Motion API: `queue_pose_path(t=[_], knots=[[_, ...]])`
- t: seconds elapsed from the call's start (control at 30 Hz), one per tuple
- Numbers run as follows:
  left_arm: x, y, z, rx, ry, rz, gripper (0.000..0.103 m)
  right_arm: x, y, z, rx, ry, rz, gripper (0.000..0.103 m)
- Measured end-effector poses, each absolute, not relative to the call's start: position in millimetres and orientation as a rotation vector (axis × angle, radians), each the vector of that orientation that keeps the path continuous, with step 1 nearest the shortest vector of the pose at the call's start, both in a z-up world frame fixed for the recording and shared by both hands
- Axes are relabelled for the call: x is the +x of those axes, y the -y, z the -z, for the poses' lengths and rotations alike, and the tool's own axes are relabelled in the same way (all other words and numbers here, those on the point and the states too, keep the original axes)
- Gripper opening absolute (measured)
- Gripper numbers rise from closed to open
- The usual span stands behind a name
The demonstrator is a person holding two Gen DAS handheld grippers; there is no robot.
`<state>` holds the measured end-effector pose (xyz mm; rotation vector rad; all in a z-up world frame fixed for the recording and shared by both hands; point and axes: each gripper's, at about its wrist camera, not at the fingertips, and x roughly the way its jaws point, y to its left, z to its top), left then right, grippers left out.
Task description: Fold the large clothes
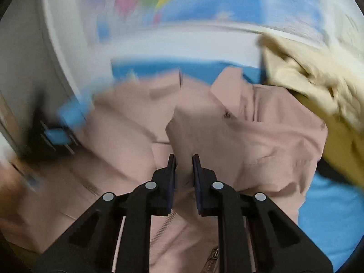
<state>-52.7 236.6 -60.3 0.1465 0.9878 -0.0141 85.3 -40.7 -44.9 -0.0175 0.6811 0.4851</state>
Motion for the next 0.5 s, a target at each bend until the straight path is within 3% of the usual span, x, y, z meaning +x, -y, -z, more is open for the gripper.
queue_pose_path(t=[0.13, 0.2, 0.27, 0.3, 0.4, 0.43, 0.5], knots=[[-66, -267, 60, 0.051, -0.997, 0.005, 0.011, 81, 120, 48, 0.200, -0.718, -0.466, 0.014], [-74, -268, 59, 0.064, -0.993, 0.002, 0.016, 81, 141, 70, 0.178, -0.820, -0.375, 0.017], [-81, -258, 55, 0.167, -0.991, -0.005, 0.022, 81, 155, 82, 0.176, -0.895, -0.319, 0.024], [-86, -254, 48, 0.190, -0.971, 0.009, 0.024, 78, 160, 81, 0.177, -0.889, -0.305, 0.032], [-91, -254, 22, 0.142, -0.900, 0.074, 0.070, 68, 169, 55, 0.188, -0.757, -0.282, 0.056], [-93, -255, 8, 0.119, -0.851, 0.107, 0.071, 67, 168, 48, 0.186, -0.726, -0.291, 0.064], [-86, -251, -11, 0.105, -0.799, 0.137, 0.072, 71, 148, 39, 0.133, -0.694, -0.332, 0.065]])
